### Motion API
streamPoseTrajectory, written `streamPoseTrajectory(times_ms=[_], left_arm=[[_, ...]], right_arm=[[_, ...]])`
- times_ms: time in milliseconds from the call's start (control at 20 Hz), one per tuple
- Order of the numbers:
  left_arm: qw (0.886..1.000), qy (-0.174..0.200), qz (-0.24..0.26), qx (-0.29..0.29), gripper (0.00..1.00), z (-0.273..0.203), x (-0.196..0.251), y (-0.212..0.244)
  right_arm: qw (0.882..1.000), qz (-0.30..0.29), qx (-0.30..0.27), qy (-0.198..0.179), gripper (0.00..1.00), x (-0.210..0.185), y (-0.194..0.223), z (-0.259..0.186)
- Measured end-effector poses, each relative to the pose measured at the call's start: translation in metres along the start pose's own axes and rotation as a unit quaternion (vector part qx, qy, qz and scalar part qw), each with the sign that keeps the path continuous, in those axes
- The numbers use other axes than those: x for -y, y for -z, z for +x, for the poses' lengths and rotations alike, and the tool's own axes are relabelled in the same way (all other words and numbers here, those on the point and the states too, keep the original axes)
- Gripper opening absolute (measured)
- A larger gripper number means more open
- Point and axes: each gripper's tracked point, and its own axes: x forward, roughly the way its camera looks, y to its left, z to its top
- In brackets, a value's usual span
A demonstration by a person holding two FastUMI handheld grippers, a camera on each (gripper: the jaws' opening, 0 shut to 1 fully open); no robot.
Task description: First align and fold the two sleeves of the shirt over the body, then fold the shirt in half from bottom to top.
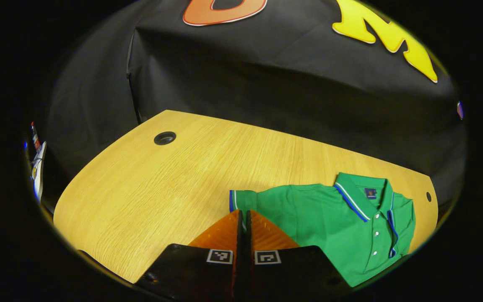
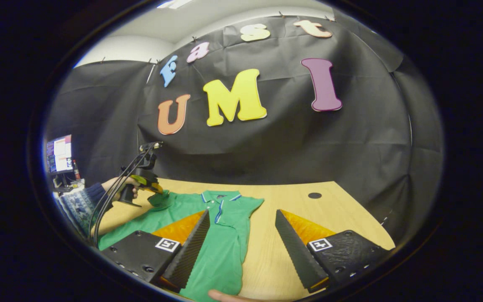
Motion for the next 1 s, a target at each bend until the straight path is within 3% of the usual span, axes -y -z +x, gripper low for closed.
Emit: streamPoseTrajectory(times_ms=[100,350,500,600,750,800,950,1000], left_arm=[[0.999,-0.016,0.030,0.011,0.06,-0.007,0.007,-0.010],[0.997,0.024,0.055,0.050,0.06,-0.020,0.067,-0.033],[0.993,0.068,0.080,0.055,0.11,-0.025,0.110,-0.032],[0.992,0.072,0.090,0.059,0.18,-0.027,0.127,-0.033],[0.989,0.062,0.108,0.077,0.91,-0.039,0.139,-0.037],[0.989,0.057,0.110,0.085,1.00,-0.044,0.141,-0.039],[0.989,0.059,0.098,0.099,1.00,-0.070,0.141,-0.038],[0.989,0.062,0.085,0.103,1.00,-0.080,0.140,-0.037]], right_arm=[[1.000,-0.004,0.001,-0.004,0.96,-0.003,0.000,-0.001],[1.000,-0.003,-0.008,-0.015,0.96,-0.009,0.004,-0.002],[1.000,-0.008,0.000,-0.010,0.95,-0.006,0.001,-0.002],[1.000,-0.007,-0.001,-0.014,0.95,-0.008,0.002,-0.004],[1.000,-0.005,0.006,-0.016,0.96,-0.007,-0.004,-0.006],[1.000,-0.005,0.009,-0.015,0.96,-0.006,-0.004,-0.007],[0.999,0.002,0.028,-0.016,0.92,-0.008,-0.019,-0.017],[0.999,0.005,0.045,-0.017,0.95,-0.009,-0.029,-0.019]])
